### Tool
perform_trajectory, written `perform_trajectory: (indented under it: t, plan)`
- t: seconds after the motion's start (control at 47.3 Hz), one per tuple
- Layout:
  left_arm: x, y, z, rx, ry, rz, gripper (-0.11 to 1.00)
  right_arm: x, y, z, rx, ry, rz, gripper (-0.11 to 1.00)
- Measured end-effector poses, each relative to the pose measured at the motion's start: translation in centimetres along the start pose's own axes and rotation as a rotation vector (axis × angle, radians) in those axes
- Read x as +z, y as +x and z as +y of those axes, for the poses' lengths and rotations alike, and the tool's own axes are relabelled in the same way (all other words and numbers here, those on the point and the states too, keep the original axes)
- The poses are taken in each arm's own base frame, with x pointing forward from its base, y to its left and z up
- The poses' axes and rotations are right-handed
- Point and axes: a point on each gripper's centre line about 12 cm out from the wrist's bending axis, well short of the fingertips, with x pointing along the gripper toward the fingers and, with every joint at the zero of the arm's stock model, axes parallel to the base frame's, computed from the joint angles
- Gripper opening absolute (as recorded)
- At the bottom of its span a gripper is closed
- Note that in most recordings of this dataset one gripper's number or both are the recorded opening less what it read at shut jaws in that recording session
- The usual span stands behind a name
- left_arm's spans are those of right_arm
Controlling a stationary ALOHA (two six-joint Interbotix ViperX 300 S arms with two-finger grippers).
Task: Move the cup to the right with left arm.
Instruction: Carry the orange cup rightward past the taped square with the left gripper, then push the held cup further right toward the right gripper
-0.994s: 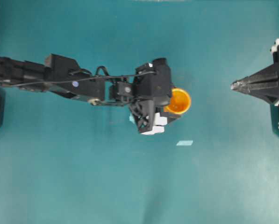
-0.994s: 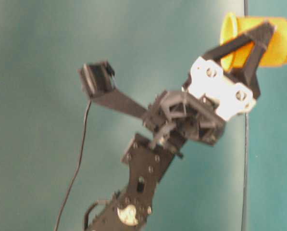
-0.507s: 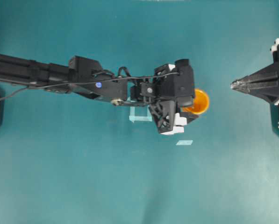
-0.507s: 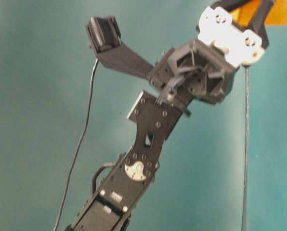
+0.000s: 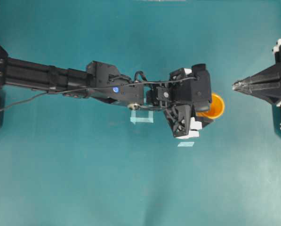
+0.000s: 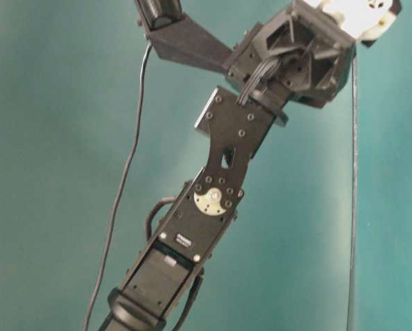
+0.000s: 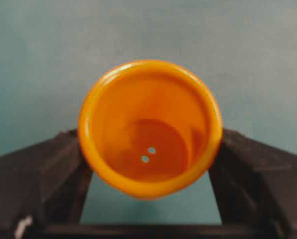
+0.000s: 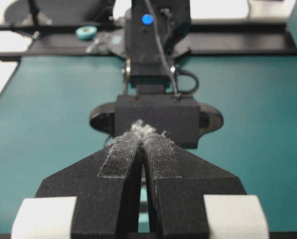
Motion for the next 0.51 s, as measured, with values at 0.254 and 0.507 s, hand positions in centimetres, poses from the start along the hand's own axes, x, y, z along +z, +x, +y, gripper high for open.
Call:
perform_trajectory:
  t: [0.254,0.507]
  plan:
    - [0.8,1.0,-0.1,-0.001,0.028,-0.011,0.7,0.0,0.0,0.0,0.0,0.0,0.0,0.0]
    - [1.1,2.4,-0.1,-0.001,0.034,-0.014,0.7,0.3,0.0,0.0,0.0,0.0,-0.008,-0.01]
